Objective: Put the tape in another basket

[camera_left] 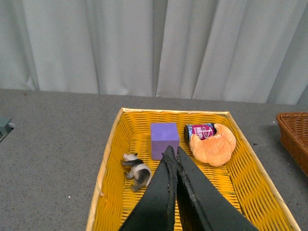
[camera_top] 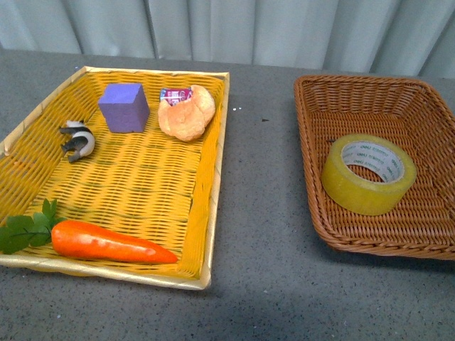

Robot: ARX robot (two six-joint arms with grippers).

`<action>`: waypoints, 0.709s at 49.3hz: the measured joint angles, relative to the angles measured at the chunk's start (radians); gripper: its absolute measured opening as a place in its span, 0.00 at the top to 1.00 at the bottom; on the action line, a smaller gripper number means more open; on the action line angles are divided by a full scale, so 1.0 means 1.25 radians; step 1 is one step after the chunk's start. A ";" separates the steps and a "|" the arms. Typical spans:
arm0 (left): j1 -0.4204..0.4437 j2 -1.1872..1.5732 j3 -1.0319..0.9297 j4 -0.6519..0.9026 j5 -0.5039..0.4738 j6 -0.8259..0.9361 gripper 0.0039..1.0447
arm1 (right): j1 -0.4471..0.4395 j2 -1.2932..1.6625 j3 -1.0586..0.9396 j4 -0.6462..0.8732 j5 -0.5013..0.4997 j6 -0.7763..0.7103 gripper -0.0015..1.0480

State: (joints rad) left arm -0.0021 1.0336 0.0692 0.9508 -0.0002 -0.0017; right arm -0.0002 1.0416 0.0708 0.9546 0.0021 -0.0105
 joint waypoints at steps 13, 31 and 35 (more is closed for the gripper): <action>0.000 -0.196 -0.038 -0.156 0.000 0.000 0.96 | 0.000 -0.196 -0.041 -0.155 -0.001 0.000 0.99; 0.000 -0.394 -0.041 -0.333 0.000 0.000 0.96 | 0.000 -0.396 -0.052 -0.333 -0.002 0.000 0.99; 0.000 -0.428 -0.042 -0.365 0.000 0.000 0.96 | 0.000 -0.430 -0.052 -0.365 -0.002 0.000 0.99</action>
State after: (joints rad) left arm -0.0021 0.4988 0.0174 0.4950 0.0002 -0.0013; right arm -0.0002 0.5045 0.0051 0.4988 -0.0002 -0.0105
